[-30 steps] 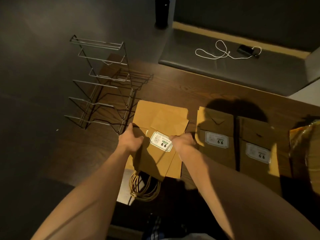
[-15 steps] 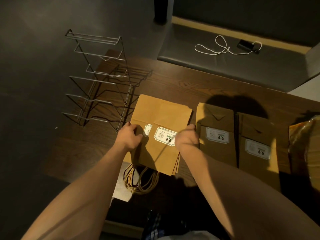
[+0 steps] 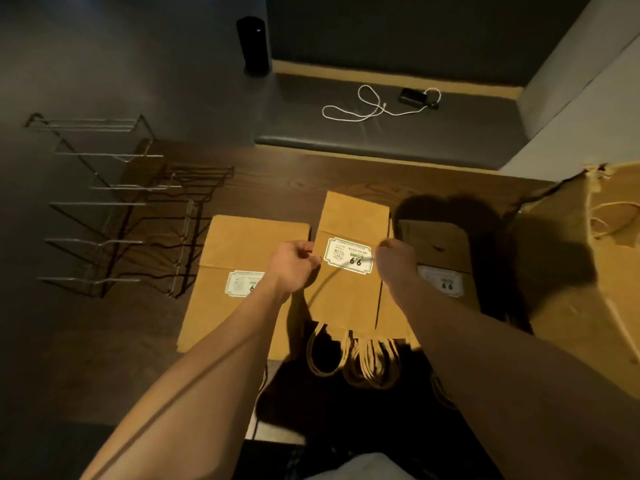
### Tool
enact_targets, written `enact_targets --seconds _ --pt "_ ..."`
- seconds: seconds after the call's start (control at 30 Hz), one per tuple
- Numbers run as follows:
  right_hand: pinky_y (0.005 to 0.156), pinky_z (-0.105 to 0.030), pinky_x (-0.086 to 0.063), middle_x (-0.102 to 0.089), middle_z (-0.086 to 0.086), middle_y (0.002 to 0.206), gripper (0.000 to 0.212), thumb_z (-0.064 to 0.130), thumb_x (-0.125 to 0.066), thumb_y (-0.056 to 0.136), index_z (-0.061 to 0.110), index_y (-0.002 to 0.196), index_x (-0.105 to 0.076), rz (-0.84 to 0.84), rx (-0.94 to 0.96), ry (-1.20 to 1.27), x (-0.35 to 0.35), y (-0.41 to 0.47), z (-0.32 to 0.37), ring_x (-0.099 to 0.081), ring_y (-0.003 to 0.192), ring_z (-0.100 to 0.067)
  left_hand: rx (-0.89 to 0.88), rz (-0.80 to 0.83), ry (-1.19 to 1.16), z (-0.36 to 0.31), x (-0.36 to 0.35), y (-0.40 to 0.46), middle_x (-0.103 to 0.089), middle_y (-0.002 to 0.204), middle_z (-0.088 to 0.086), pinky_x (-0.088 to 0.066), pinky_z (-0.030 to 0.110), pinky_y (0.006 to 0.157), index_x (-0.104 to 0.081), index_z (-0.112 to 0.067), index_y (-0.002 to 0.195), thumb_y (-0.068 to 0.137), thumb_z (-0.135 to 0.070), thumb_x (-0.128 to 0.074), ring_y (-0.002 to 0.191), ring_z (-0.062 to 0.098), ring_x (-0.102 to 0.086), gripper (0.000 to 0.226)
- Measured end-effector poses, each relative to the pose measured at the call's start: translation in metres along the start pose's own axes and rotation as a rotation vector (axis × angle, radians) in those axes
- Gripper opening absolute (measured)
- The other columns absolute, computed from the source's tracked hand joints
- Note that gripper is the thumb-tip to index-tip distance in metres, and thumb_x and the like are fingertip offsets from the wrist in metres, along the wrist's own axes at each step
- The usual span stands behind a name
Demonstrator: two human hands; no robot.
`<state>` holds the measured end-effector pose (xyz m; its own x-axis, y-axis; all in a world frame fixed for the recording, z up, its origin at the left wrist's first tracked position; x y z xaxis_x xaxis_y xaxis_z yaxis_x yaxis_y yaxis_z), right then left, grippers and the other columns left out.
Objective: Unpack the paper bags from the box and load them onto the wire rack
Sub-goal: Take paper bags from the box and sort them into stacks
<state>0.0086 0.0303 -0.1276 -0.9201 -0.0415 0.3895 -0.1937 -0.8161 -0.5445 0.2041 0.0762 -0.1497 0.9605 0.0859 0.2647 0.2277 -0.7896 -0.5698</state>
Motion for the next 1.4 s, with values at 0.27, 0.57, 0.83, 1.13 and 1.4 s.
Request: enact_targets --seconds 0.27,0.57,0.83,1.13,1.4 --pt "0.092 -0.033 -0.048 -0.051 -0.014 0.131 0.051 0.009 -0.043 0.098 0.006 0.148 -0.030 0.108 -0.158 -0.325 0.018 0.002 -0.020 -0.052 0.118 -0.025 -0.083 -0.083 0.524 0.004 -0.060 -0.003 -0.067 0.102 0.009 -0.049 0.030 0.081 -0.070 -0.011 0.104 0.094 -0.017 -0.053 0.099 0.026 -0.061 0.021" --pt "0.099 -0.033 -0.044 -0.052 -0.018 0.136 0.040 0.006 -0.049 0.095 -0.003 0.134 -0.047 0.105 -0.180 -0.529 0.015 0.005 -0.031 -0.052 0.125 -0.031 0.113 -0.022 0.260 0.026 -0.073 0.002 -0.068 0.108 0.018 -0.056 0.048 0.088 -0.063 -0.004 0.110 0.084 -0.026 -0.055 0.101 0.036 -0.065 0.035" --pt "0.099 -0.031 -0.040 -0.045 -0.012 0.145 0.065 0.004 -0.038 0.101 0.011 0.156 -0.006 0.072 -0.088 -0.745 0.011 0.006 -0.033 -0.042 0.133 -0.028 0.132 -0.071 0.281 0.032 -0.080 0.002 -0.063 0.120 0.017 -0.054 0.041 0.089 -0.051 -0.005 0.127 0.090 -0.012 -0.055 0.108 0.035 -0.060 0.038" --pt "0.098 -0.031 -0.041 -0.054 -0.020 0.132 0.037 0.006 -0.050 0.095 -0.003 0.130 -0.052 0.081 0.066 -0.225 0.028 0.004 0.020 -0.051 0.124 -0.032 -0.166 -0.308 0.357 -0.067 -0.080 -0.008 -0.064 0.128 0.010 -0.049 0.033 0.098 -0.058 -0.013 0.131 0.095 -0.020 -0.058 0.116 0.028 -0.060 0.037" --pt "0.092 -0.032 -0.048 -0.062 -0.013 0.114 0.025 0.008 -0.047 0.097 0.004 0.117 -0.062 -0.158 0.295 0.119 0.170 0.016 0.084 -0.058 0.103 -0.023 -0.403 -0.101 0.057 -0.201 -0.184 -0.054 -0.073 0.090 -0.002 -0.057 0.041 0.088 -0.071 -0.022 0.085 0.088 -0.015 -0.053 0.091 0.021 -0.068 0.020"
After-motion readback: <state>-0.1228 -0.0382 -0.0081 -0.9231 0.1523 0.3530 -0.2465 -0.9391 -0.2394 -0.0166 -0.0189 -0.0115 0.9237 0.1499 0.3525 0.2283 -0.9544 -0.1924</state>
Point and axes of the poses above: each hand's wrist, its own y-axis towards the middle knuckle, its own x-axis out of the back of the hand, z = x × y, the point moved 5 cm from there along y, towards the middle knuckle
